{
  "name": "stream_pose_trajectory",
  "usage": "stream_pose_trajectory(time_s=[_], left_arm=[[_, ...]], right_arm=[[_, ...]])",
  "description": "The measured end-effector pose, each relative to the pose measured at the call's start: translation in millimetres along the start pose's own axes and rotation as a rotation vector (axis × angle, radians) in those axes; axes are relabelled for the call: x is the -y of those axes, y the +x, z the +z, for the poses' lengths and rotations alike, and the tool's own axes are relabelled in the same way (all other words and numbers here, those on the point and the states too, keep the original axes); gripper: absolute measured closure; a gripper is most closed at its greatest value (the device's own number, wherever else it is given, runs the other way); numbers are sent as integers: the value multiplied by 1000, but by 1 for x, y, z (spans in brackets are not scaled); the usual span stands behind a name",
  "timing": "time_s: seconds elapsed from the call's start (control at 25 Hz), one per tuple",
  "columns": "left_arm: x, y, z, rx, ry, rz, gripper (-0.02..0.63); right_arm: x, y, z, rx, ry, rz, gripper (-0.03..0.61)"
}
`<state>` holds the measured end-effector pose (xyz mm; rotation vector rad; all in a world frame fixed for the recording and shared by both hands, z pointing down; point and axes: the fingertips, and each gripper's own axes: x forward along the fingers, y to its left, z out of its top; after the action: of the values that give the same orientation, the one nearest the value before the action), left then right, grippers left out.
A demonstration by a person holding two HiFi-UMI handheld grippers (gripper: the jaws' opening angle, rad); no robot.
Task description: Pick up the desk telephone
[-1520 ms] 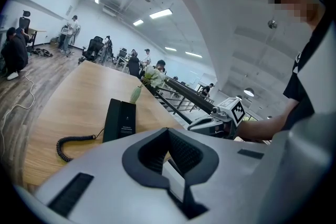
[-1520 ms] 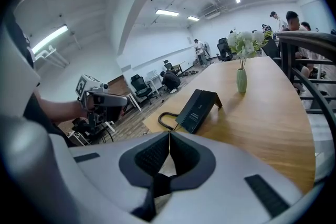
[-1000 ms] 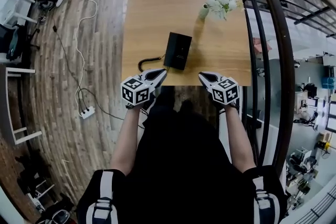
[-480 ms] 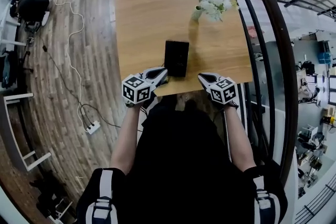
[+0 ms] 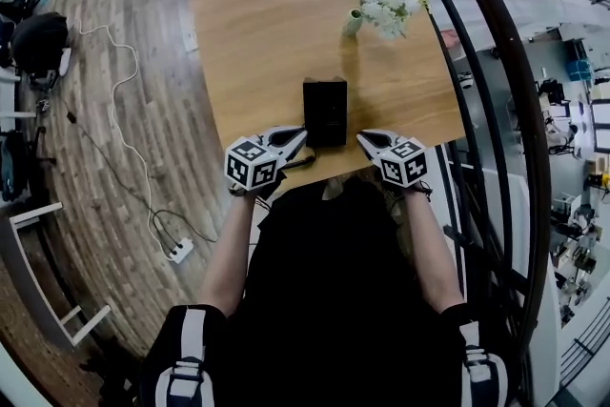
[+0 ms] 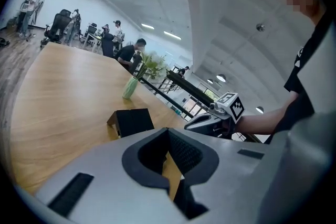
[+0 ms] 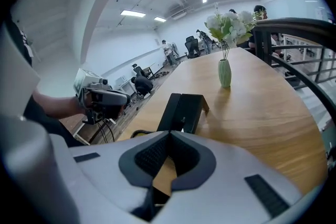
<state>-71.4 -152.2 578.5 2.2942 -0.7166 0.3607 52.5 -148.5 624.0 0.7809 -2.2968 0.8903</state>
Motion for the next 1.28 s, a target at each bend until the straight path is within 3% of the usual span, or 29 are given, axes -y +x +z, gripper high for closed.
stream_pose_trajectory(time_s=[0.24,0.76,1.04,1.16,1.28], left_arm=[[-5,14,-7,-49,12,-57,592],[-49,27,-29,-107,-78,16,592],[-61,44,-44,-152,-79,22,590],[-65,50,-49,-170,-96,24,515],[-73,53,-52,-179,-113,43,496]], right_arm=[[1,8,-12,-30,18,-35,555],[20,48,-14,-43,42,8,555],[35,60,-18,-57,53,32,554],[40,66,-19,-57,73,51,552],[43,75,-20,-61,79,76,510]])
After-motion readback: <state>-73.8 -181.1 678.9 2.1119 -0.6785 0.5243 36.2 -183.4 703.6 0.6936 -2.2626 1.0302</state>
